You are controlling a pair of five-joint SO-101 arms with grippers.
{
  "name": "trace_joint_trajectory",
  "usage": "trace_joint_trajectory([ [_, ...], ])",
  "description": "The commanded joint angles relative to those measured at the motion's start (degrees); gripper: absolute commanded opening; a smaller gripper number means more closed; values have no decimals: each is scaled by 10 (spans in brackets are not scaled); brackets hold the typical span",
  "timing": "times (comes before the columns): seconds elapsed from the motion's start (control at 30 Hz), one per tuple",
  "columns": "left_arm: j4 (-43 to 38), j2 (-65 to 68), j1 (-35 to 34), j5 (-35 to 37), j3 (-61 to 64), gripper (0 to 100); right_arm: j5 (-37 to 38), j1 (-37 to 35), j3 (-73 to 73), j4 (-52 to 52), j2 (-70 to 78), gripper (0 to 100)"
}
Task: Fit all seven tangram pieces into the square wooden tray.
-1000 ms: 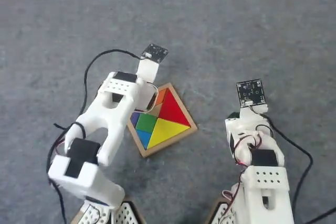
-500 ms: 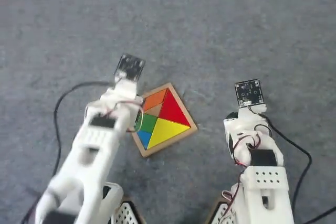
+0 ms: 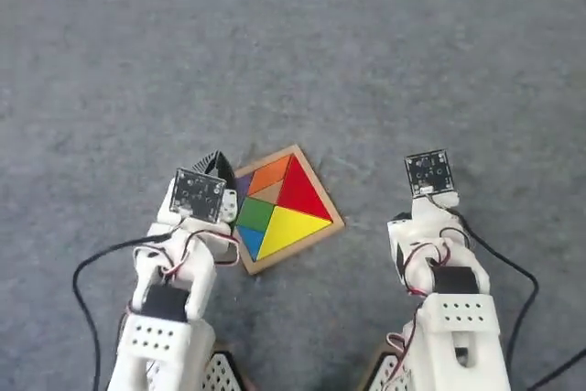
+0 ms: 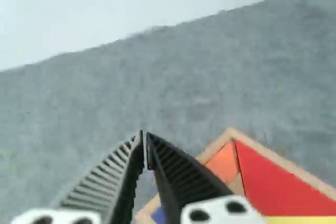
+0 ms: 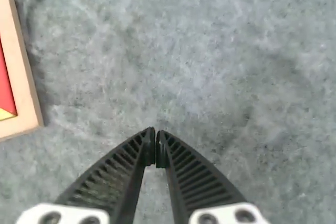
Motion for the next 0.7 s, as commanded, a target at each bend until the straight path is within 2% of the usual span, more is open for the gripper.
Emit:
trace_joint_trajectory([
  [0.0, 98, -65, -4, 3, -5, 13, 7, -2, -18, 42, -26, 8],
  [0.13, 187, -120, -6, 3, -5, 13, 4, -1, -35, 143, -112, 8],
  [0.27, 260, -167, -6, 3, -6, 13, 7, 2, -18, 237, -276, 7],
  [0.37, 311, -194, -6, 3, -7, 13, 7, 27, 44, 267, -407, 7],
  [0.47, 360, -207, -6, 3, -7, 13, 7, 65, 84, 257, -393, 7],
  [0.67, 431, -207, -6, 3, -7, 13, 7, 187, 103, 231, -370, 8],
])
